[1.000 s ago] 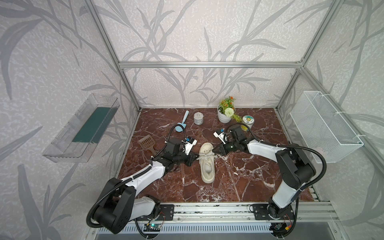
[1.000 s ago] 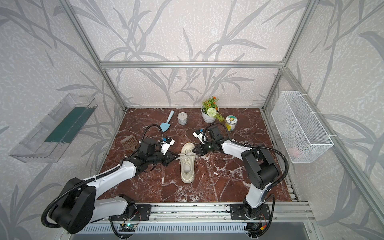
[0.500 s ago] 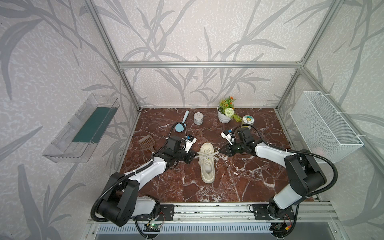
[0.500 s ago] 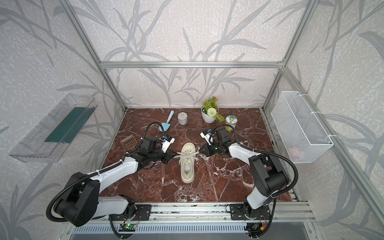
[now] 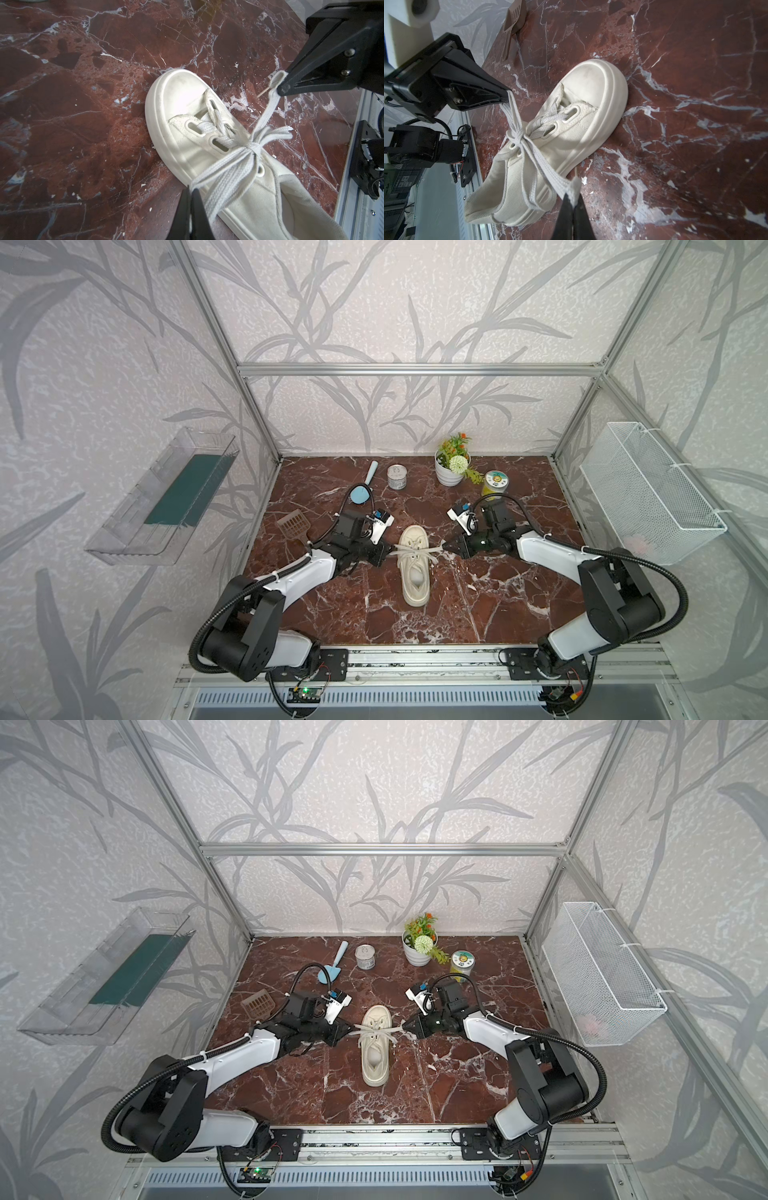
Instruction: Tie the shoes
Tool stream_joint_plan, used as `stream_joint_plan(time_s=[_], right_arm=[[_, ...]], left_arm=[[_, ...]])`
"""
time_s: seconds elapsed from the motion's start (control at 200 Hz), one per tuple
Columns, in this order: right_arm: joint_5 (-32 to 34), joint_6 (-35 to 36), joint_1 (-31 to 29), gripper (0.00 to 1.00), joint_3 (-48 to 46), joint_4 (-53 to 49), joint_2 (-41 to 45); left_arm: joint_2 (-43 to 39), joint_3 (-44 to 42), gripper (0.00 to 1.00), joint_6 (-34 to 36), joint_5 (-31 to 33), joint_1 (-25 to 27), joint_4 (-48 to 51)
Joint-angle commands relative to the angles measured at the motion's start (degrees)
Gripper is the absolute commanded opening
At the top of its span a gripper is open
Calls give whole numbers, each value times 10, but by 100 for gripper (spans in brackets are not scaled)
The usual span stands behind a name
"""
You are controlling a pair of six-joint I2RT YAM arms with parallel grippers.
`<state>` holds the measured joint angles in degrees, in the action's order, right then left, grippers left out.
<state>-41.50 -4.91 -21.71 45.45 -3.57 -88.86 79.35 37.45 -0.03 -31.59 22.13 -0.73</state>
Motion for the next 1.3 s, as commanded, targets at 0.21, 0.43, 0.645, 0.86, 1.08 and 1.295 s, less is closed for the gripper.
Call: stream_joint_plan(time_s=[0.21, 0.43, 0.645, 0.86, 1.08, 1.295], right_arm=[[26, -12, 8, 0, -26, -28, 27], [21, -21, 7, 0, -24, -55, 6], [-23, -36, -5, 0, -20, -34, -16], [-29, -44, -6, 0, -7, -61, -36], [-22, -31, -1, 33, -13, -71, -5], [-21, -1, 22, 46, -12, -126, 53]], left_arm=[[21, 22, 0, 8, 9, -9, 10], [34, 25, 0, 12, -2, -9, 5], [40, 29, 0, 10, -39, -6, -10], [43, 29, 0, 7, -44, -6, -19], [51, 34, 0, 2, -49, -7, -25], [48, 37, 0, 1, -51, -7, -25]])
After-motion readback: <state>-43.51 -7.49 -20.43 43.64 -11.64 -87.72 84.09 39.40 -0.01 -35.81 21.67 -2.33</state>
